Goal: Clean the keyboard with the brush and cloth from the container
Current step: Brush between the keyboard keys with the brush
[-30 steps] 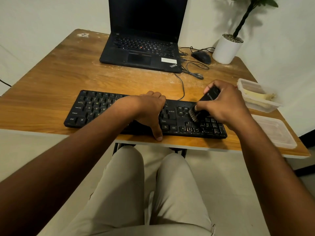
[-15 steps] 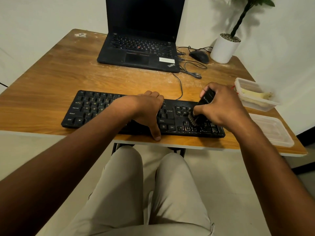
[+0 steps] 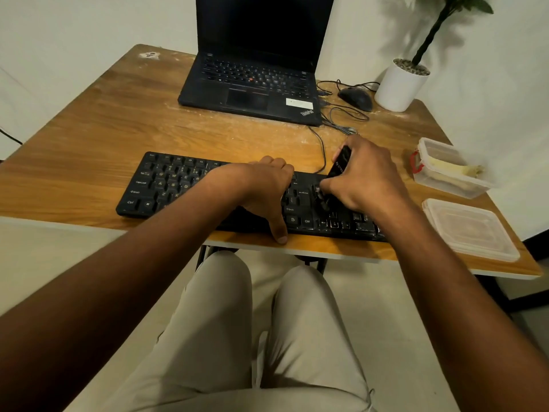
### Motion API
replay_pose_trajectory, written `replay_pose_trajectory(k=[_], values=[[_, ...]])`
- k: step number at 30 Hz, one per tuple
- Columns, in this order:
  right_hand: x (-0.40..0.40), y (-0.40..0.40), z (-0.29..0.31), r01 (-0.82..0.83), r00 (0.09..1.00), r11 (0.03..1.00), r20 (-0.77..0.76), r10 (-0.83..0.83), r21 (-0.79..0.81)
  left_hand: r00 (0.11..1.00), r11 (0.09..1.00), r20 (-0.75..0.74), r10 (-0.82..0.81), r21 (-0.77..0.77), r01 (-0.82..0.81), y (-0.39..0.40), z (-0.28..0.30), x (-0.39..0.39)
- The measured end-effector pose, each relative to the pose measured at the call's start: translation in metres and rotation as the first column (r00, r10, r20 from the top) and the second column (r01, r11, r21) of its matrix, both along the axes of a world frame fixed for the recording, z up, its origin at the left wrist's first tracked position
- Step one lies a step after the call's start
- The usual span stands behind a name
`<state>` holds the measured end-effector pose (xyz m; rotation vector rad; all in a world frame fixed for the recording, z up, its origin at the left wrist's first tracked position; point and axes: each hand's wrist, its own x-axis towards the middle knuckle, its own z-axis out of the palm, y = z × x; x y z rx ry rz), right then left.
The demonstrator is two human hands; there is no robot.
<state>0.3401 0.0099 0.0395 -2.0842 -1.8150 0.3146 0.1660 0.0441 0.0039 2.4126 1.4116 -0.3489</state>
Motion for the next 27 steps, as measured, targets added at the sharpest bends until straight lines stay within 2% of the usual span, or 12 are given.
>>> replay_pose_trajectory(k=[3, 9, 12, 16, 19, 21, 24, 27], values=[[0.009, -0.004, 0.012, -0.022, 1.000, 0.994, 0.017, 0.023, -0.104, 1.000, 1.000, 0.006, 0.000, 0.006, 0.000, 0.000, -0.002, -0.001], [0.002, 0.013, 0.004, 0.012, 1.000, 0.992, 0.002, -0.012, 0.124, 1.000, 1.000, -0.005, 0.004, -0.001, -0.004, -0.001, 0.001, 0.000], [-0.006, 0.014, -0.005, -0.032, 0.998, 0.988, 0.049, 0.025, 0.149, 1.000, 1.000, -0.009, 0.007, 0.002, -0.007, -0.002, 0.002, 0.001], [-0.004, -0.002, -0.002, -0.075, 0.987, 0.997, 0.144, 0.070, 0.028, 1.000, 1.000, -0.004, 0.008, 0.001, -0.008, -0.002, 0.000, 0.000], [0.001, -0.006, 0.011, -0.074, 0.992, 0.994, 0.098, 0.082, -0.083, 1.000, 1.000, -0.003, 0.007, 0.002, -0.007, -0.003, 0.000, 0.001], [0.002, -0.001, 0.016, -0.054, 0.997, 0.998, 0.053, 0.056, -0.036, 1.000, 1.000, 0.008, 0.015, 0.001, -0.015, -0.003, 0.001, 0.000], [-0.009, 0.007, 0.009, -0.020, 1.000, 0.992, 0.022, 0.018, 0.123, 1.000, 1.000, 0.007, 0.019, -0.002, -0.019, -0.003, 0.003, 0.000], [-0.016, 0.008, -0.002, -0.031, 1.000, 0.988, 0.001, 0.031, 0.149, 1.000, 1.000, -0.006, 0.015, -0.002, -0.015, -0.004, 0.003, 0.001]])
